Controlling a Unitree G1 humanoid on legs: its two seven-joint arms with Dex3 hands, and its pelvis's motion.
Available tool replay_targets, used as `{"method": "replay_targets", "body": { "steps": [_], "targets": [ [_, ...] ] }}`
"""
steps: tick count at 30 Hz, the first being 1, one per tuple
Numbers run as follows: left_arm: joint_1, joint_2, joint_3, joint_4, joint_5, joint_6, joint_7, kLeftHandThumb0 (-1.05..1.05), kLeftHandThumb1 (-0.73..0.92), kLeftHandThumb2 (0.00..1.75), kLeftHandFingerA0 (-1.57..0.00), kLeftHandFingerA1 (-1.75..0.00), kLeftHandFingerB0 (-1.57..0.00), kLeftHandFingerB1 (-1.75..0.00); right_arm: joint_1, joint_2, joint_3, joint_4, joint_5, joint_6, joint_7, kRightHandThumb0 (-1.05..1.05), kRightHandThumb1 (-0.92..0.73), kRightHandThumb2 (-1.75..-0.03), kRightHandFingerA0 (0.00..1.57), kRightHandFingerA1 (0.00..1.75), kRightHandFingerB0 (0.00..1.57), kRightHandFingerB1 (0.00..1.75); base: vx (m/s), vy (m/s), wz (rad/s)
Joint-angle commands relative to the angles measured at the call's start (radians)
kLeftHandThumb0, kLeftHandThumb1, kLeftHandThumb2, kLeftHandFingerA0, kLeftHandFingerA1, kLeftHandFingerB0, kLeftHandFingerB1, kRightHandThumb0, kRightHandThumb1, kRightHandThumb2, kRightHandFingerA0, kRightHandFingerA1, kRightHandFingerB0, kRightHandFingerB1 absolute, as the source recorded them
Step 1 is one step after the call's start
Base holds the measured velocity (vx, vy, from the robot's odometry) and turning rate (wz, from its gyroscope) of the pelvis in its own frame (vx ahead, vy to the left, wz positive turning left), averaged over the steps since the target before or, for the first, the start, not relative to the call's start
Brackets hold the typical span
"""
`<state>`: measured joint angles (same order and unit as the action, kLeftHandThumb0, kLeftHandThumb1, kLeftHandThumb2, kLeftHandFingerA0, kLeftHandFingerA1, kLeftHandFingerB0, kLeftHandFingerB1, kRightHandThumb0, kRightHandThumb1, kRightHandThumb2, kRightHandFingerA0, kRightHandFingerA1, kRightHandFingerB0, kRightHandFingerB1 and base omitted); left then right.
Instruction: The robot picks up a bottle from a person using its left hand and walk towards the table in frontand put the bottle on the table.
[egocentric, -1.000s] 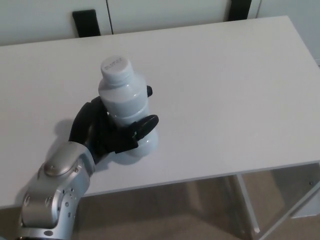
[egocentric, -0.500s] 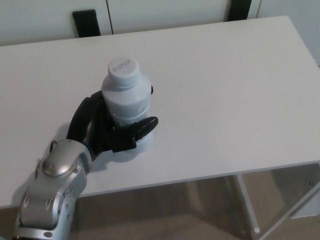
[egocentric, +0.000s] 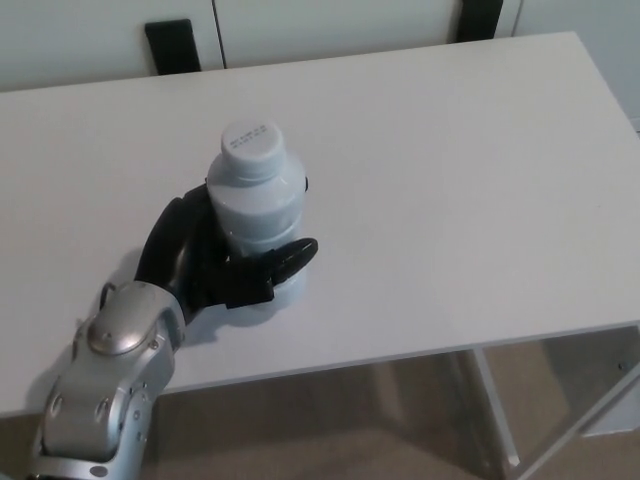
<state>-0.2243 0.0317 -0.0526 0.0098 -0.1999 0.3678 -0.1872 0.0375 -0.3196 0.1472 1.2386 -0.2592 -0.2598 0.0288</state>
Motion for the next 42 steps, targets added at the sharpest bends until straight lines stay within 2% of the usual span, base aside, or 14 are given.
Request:
{"method": "replay_targets", "body": {
  "steps": [1, 10, 13, 14, 17, 18, 19, 23, 24, 25, 27, 31, 36, 42],
  "targets": [
    [-0.007, 0.058, 0.004, 0.044, -0.064, 0.012, -0.157, -0.72, 0.49, 0.75, 0.0, -0.03, 0.0, -0.08, 0.005, -0.009, -0.006, 0.001, 0.004, 0.003, 0.01, -0.24, -0.74, -0.63, 0.54, 0.43, 0.45, 0.38, 0.0, 0.0, 0.0],
    [-0.012, 0.08, 0.018, 0.13, -0.059, -0.045, -0.221, -0.85, 0.5, 0.88, 0.0, -0.01, 0.0, -0.06, 0.002, -0.01, -0.011, -0.002, 0.004, 0.005, 0.019, -0.23, -0.74, -0.62, 0.55, 0.44, 0.45, 0.38, 0.0, 0.0, 0.0],
    [-0.013, 0.075, 0.034, 0.151, -0.074, -0.058, -0.245, -0.84, 0.47, 0.79, 0.0, 0.0, 0.0, -0.07, 0.003, -0.012, -0.012, 0.001, 0.004, 0.004, 0.026, -0.25, -0.73, -0.62, 0.54, 0.43, 0.45, 0.38, 0.0, 0.0, 0.0],
    [-0.014, 0.074, 0.036, 0.155, -0.074, -0.062, -0.252, -0.82, 0.59, 0.58, 0.0, -0.03, 0.0, -0.1, 0.004, -0.013, -0.014, 0.001, 0.006, 0.002, 0.03, -0.25, -0.73, -0.62, 0.54, 0.43, 0.44, 0.38, 0.0, 0.0, 0.0],
    [-0.015, 0.079, 0.039, 0.158, -0.07, -0.068, -0.263, -0.84, 0.46, 0.79, 0.0, -0.01, 0.0, -0.07, 0.0, -0.01, -0.019, 0.002, 0.009, 0.009, 0.034, -0.26, -0.72, -0.62, 0.54, 0.43, 0.45, 0.38, 0.0, 0.0, 0.0],
    [-0.015, 0.079, 0.039, 0.157, -0.069, -0.07, -0.266, -0.81, 0.59, 0.59, 0.0, -0.03, 0.0, -0.11, 0.001, -0.01, -0.019, 0.0, 0.008, 0.008, 0.036, -0.25, -0.72, -0.62, 0.53, 0.43, 0.45, 0.38, 0.0, 0.0, 0.0],
    [-0.016, 0.078, 0.041, 0.155, -0.07, -0.069, -0.266, -0.79, 0.47, 0.88, 0.0, -0.08, 0.0, -0.12, 0.0, -0.011, -0.019, 0.0, 0.007, 0.008, 0.036, -0.26, -0.73, -0.62, 0.54, 0.43, 0.44, 0.38, 0.0, 0.0, 0.0],
    [-0.012, 0.078, 0.045, 0.147, -0.07, -0.071, -0.275, -0.81, 0.48, 0.87, 0.0, -0.04, 0.0, -0.09, -0.001, -0.01, -0.02, 0.004, 0.005, 0.008, 0.036, -0.26, -0.72, -0.62, 0.55, 0.43, 0.45, 0.38, 0.0, 0.0, 0.0],
    [-0.011, 0.091, 0.033, 0.154, -0.053, -0.106, -0.294, -0.79, 0.57, 0.58, 0.0, 0.0, 0.0, -0.01, -0.001, -0.009, -0.018, 0.002, 0.003, 0.01, 0.033, -0.25, -0.72, -0.62, 0.54, 0.43, 0.45, 0.38, 0.0, 0.0, 0.0],
    [-0.011, 0.092, 0.032, 0.155, -0.051, -0.111, -0.296, -0.79, 0.57, 0.58, 0.0, 0.0, 0.0, -0.01, -0.001, -0.009, -0.018, 0.002, 0.003, 0.011, 0.032, -0.25, -0.72, -0.62, 0.54, 0.43, 0.45, 0.38, 0.0, 0.0, 0.0],
    [-0.021, 0.123, 0.01, 0.158, -0.019, -0.16, -0.321, -0.8, 0.47, 0.76, 0.0, 0.0, 0.0, 0.0, -0.001, -0.009, -0.016, 0.002, -0.001, 0.012, 0.03, -0.26, -0.72, -0.62, 0.56, 0.43, 0.45, 0.38, 0.0, 0.0, 0.0],
    [-0.065, 0.198, -0.041, 0.162, 0.054, -0.178, -0.319, -0.69, 0.44, 0.54, 0.0, 0.0, 0.0, 0.0, -0.004, -0.01, -0.017, 0.005, -0.002, 0.011, 0.031, -0.25, -0.72, -0.62, 0.55, 0.43, 0.45, 0.38, 0.0, 0.0, 0.0],
    [-0.133, 0.298, -0.11, 0.196, 0.137, -0.213, -0.342, -0.69, 0.36, 0.68, 0.0, 0.0, 0.0, 0.0, -0.002, -0.011, -0.019, 0.0, 0.003, -0.002, 0.043, -0.25, -0.72, -0.61, 0.56, 0.44, 0.46, 0.38, 0.0, 0.0, 0.0],
    [-0.191, 0.388, -0.146, 0.272, 0.148, -0.186, -0.402, -0.59, 0.4, 0.53, 0.0, 0.0, 0.0, 0.0, 0.0, -0.014, -0.018, -0.011, -0.001, -0.003, 0.035, -0.25, -0.67, -0.6, 0.61, 0.47, 0.46, 0.38, 0.0, 0.0, 0.0]
  ]
}}
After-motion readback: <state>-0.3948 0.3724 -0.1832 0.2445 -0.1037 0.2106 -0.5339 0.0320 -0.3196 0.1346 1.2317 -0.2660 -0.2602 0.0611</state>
